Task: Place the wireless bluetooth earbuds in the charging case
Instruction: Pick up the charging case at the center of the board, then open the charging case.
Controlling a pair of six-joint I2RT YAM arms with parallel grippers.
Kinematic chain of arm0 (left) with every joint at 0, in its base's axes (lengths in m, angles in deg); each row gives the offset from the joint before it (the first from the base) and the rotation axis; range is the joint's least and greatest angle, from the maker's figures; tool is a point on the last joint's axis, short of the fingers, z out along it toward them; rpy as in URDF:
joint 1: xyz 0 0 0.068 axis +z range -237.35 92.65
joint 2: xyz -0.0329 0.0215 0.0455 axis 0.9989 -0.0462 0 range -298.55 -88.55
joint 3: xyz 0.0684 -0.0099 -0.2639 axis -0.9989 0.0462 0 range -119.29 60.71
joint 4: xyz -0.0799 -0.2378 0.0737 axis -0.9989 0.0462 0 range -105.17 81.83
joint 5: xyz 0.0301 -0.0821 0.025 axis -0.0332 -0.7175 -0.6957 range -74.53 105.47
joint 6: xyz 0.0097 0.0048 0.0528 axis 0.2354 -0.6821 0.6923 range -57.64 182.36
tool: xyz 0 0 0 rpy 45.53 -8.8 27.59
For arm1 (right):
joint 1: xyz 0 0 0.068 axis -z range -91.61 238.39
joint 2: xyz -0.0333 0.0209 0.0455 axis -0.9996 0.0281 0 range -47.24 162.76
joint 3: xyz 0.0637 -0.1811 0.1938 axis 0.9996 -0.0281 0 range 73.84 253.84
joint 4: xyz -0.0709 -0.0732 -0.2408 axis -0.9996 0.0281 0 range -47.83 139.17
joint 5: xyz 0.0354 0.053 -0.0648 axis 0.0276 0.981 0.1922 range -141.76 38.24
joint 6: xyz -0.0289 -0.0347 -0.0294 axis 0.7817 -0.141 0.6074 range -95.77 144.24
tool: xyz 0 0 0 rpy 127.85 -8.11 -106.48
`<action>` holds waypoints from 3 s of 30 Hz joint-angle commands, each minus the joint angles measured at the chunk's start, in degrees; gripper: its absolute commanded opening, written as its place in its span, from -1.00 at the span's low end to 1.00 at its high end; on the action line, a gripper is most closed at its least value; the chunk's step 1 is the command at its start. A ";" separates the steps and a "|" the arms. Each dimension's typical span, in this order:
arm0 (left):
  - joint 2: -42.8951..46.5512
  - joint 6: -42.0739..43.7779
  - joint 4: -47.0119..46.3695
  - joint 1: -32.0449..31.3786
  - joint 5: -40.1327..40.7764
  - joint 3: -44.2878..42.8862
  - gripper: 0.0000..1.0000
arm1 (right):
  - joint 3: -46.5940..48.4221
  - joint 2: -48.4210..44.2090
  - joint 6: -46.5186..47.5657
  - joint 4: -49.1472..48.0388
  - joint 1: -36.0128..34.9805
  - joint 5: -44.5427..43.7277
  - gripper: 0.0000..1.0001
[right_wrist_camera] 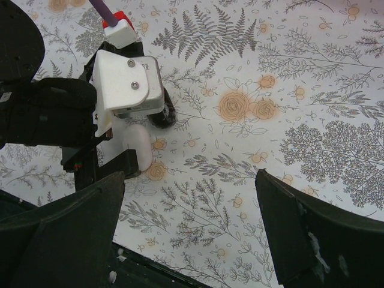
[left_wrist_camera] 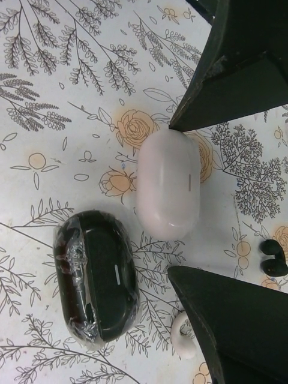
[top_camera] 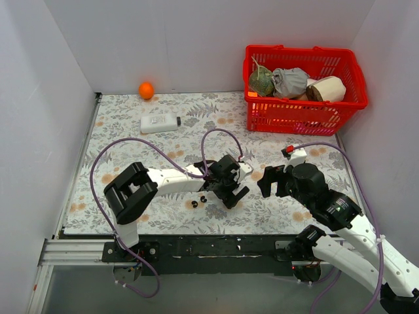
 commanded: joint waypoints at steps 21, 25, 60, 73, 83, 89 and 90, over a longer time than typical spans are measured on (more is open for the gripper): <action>-2.96 1.18 0.16 -4.51 7.72 -1.58 0.66 | 0.34 -2.01 -0.32 -0.02 -0.26 -1.83 0.95; -3.13 1.09 0.34 -4.51 7.27 -1.58 0.42 | 0.25 -2.01 -0.32 -0.02 -0.26 -1.91 0.96; 32.53 -9.54 -29.35 -4.34 14.84 20.99 -1.00 | 10.44 7.65 1.70 -4.42 -0.26 -0.25 0.94; 55.84 -1.28 -45.53 -4.34 2.44 45.96 -1.00 | 16.24 22.15 2.23 -9.43 -4.02 18.74 0.90; 57.51 3.02 -49.06 -4.34 1.38 48.34 -1.00 | 18.44 27.96 1.35 -11.27 -10.27 20.32 0.86; 57.16 4.87 -47.82 -4.34 2.44 46.93 -1.00 | 19.06 29.72 1.35 -12.42 -13.35 20.32 0.85; 57.16 4.96 -47.82 -4.34 2.70 46.93 -1.00 | 19.23 30.24 1.26 -12.50 -13.79 20.32 0.85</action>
